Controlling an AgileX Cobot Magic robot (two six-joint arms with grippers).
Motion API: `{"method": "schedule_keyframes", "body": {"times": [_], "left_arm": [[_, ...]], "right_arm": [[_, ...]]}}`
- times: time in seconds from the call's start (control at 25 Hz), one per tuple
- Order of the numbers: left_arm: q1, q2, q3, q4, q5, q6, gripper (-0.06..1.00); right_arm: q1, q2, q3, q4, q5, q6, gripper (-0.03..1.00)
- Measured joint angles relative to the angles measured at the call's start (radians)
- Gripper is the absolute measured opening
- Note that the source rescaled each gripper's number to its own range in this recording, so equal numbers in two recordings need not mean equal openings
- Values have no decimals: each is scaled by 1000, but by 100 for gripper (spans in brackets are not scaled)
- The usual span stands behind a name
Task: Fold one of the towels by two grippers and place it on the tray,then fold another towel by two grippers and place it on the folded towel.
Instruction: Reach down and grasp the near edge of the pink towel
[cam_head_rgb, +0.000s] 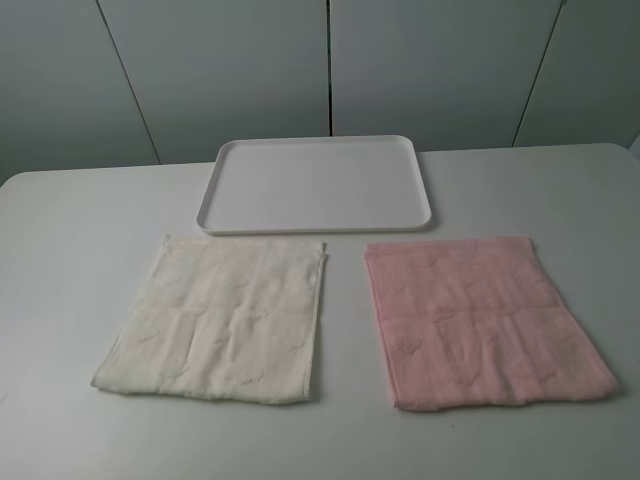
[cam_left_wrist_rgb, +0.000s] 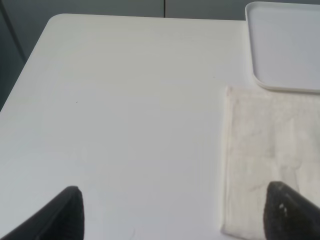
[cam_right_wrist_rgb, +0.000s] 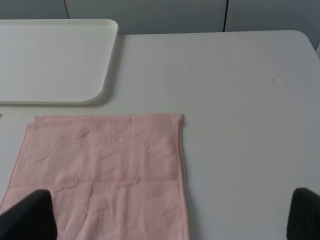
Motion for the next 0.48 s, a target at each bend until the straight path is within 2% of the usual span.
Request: {"method": "schedule_keyframes", "body": {"times": [0.48], "left_arm": [[0,0,0,0,0,-4,93]], "right_arm": [[0,0,0,0,0,0,100]]}}
